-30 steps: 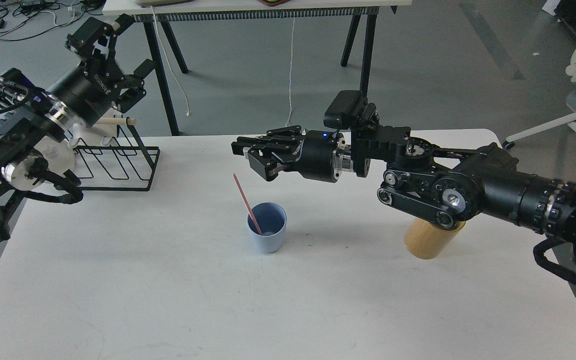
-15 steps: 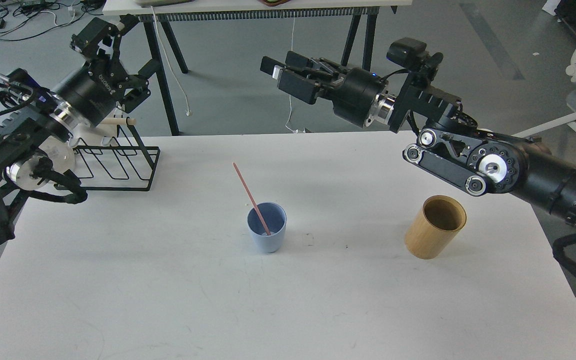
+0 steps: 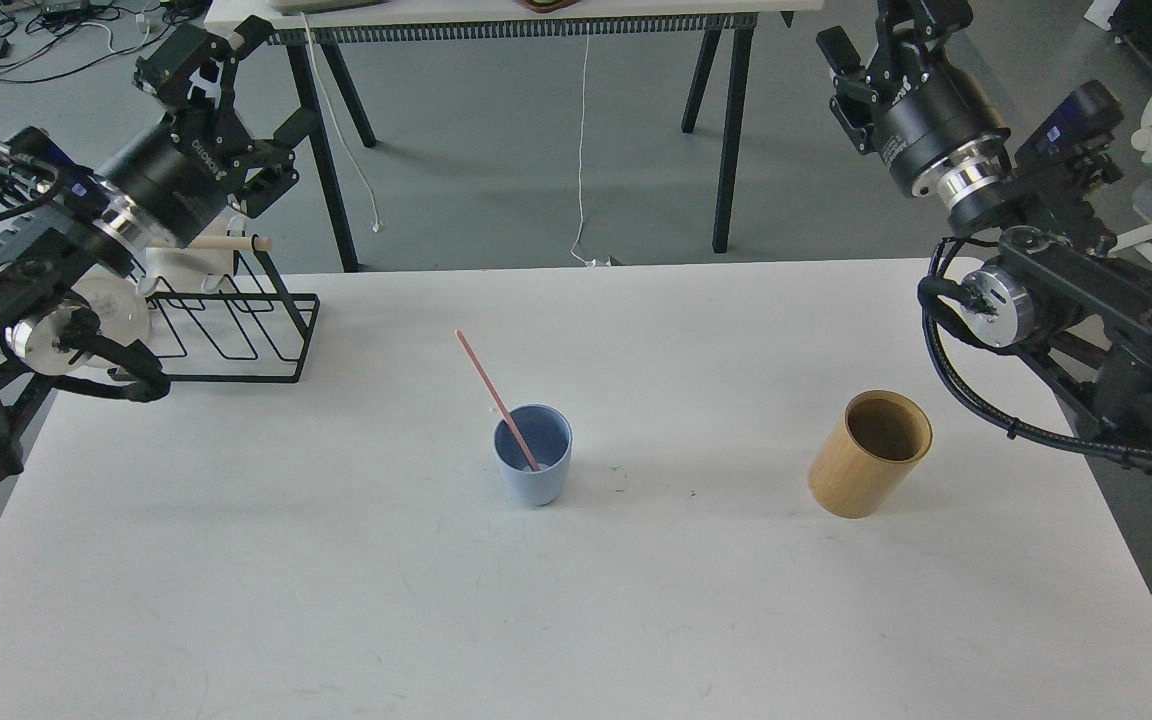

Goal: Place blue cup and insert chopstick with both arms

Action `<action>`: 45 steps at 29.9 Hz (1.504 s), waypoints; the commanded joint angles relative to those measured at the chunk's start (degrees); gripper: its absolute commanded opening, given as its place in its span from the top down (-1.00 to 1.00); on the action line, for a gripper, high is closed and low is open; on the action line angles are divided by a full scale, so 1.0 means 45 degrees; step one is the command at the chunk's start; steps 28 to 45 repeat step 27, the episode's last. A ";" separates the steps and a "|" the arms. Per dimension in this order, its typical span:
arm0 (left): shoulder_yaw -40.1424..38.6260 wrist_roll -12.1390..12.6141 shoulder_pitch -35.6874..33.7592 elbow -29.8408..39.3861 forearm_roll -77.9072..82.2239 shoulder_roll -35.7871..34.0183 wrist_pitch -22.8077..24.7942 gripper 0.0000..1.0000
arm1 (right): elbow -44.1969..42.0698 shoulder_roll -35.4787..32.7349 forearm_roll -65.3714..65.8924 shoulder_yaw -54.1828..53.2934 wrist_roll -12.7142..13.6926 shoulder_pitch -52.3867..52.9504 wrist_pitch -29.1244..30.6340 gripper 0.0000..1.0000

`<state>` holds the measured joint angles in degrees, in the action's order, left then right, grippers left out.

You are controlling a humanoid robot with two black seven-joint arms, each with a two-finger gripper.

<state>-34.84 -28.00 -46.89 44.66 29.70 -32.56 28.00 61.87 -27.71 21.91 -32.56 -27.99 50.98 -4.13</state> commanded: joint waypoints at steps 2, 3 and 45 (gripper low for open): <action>0.0028 0.0001 0.0030 -0.0002 -0.0037 0.0067 0.0000 -0.95 | -0.0116 -0.0132 -0.1175 -0.1861 -0.0002 -0.1734 0.2863 -0.91; 0.0028 0.0001 0.0069 -0.0002 -0.0038 0.0086 0.0000 -0.95 | -0.0175 -0.0132 -0.1370 -0.2291 -0.0002 -0.2105 0.3645 -0.91; -0.0499 0.0001 0.0928 0.0115 -0.0174 0.0164 0.0000 -0.95 | -0.0703 0.0843 -0.1587 -0.4540 -0.0002 -0.2812 0.5235 -0.98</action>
